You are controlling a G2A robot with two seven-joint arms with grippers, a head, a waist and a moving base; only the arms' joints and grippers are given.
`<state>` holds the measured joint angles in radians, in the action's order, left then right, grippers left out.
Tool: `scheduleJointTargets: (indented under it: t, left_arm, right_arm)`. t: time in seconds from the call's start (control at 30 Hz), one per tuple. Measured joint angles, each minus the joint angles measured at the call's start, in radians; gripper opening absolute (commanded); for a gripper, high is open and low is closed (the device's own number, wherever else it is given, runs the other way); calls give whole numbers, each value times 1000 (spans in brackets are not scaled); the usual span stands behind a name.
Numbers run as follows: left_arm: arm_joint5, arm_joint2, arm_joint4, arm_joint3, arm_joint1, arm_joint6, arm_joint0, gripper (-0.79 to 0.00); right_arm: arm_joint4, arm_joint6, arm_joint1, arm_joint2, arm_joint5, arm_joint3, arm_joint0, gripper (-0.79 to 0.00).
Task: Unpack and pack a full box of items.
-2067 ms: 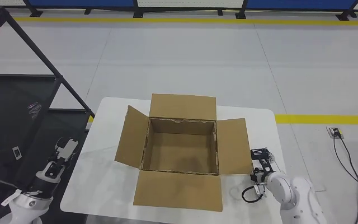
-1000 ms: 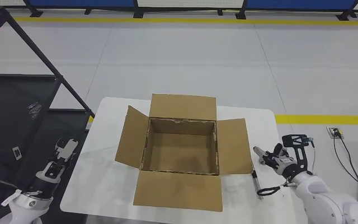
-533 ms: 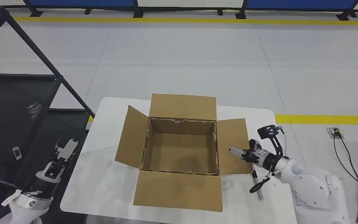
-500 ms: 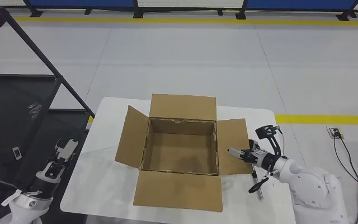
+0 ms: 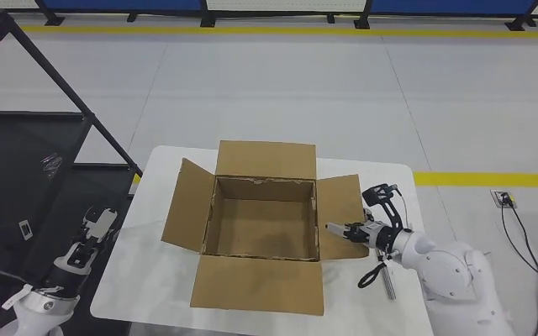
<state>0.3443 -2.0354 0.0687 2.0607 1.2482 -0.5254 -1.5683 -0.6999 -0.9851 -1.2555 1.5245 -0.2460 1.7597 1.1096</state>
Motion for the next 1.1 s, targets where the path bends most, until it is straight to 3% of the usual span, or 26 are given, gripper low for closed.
scheduleJointTargets:
  t: [0.37, 0.77, 0.9, 1.1]
  left_arm:
    - [0, 0, 0, 0, 0, 0, 0, 0]
    - [0, 0, 0, 0, 0, 0, 0, 0]
    - [-1, 6, -1, 0, 0, 4, -3, 0]
    - [-12, 12, -10, -26, -5, 19, 4, 0]
  right_arm:
    - [-82, 49, 25, 132, 43, 241, 186, 0]
    - [-90, 54, 26, 122, 39, 237, 184, 0]
    - [-169, 52, 32, 106, 53, 235, 186, 0]
    - [-256, 12, 46, 174, 88, 207, 231, 0]
